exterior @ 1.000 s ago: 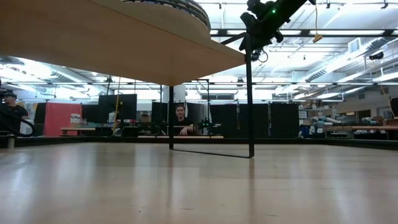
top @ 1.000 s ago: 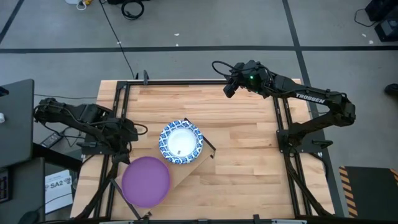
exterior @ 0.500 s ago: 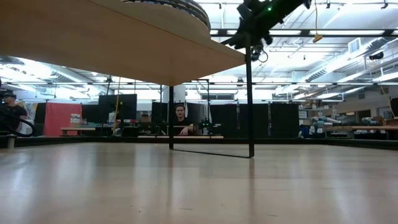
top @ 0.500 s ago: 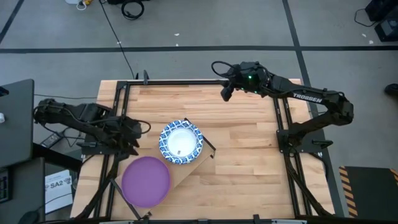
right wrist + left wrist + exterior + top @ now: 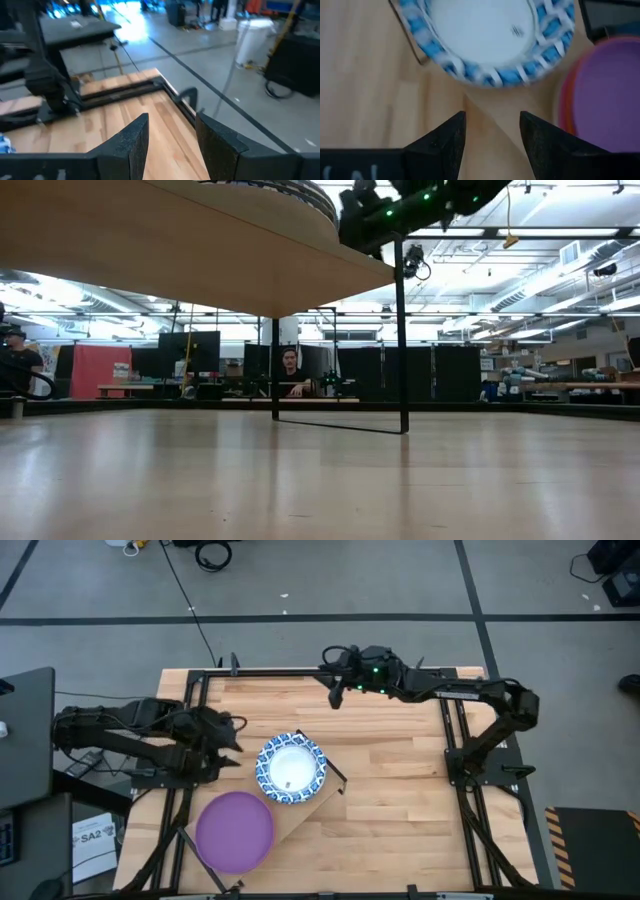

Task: Place and stack plates onto a shelf
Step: Return to Home Position

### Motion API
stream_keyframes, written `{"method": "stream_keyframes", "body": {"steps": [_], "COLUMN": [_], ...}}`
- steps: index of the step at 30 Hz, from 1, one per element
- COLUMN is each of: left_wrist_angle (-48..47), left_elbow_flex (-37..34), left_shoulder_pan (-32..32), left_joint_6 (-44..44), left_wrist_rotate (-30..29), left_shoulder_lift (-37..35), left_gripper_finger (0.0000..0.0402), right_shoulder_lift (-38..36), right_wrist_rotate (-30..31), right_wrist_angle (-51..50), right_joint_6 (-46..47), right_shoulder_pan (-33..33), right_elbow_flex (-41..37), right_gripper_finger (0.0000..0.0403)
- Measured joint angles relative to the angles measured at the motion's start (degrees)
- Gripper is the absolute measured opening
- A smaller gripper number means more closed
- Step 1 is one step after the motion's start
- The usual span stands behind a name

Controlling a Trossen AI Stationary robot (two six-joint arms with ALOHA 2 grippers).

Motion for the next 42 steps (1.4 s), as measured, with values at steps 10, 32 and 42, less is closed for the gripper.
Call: {"method": "stream_keyframes", "body": {"steps": [10,32,42], "left_wrist_angle": [17.61,11.71,16.56], "left_elbow_flex": [0.04,0.07,-9.82], "left_shoulder_pan": [10.29,17.91,17.91], "left_joint_6": [13.76,9.94,8.77], "left_wrist_rotate": [-5.29,-6.01,-6.04], "left_shoulder_lift": [-1.12,-22.38,-31.00], "left_gripper_finger": [0.0192,0.0136,0.0133], "right_shoulder_lift": [4.78,-18.80,-29.40], "right_wrist_rotate": [-5.96,-6.01,-5.90], "right_wrist_angle": [14.72,-8.59,-21.18], "right_joint_6": [0.00,0.91,0.79], "right_shoulder_pan": [2.26,3.64,3.67], "right_elbow_flex": [0.02,0.04,0.04], "right_gripper_finger": [0.0167,0.0059,0.0052]}}
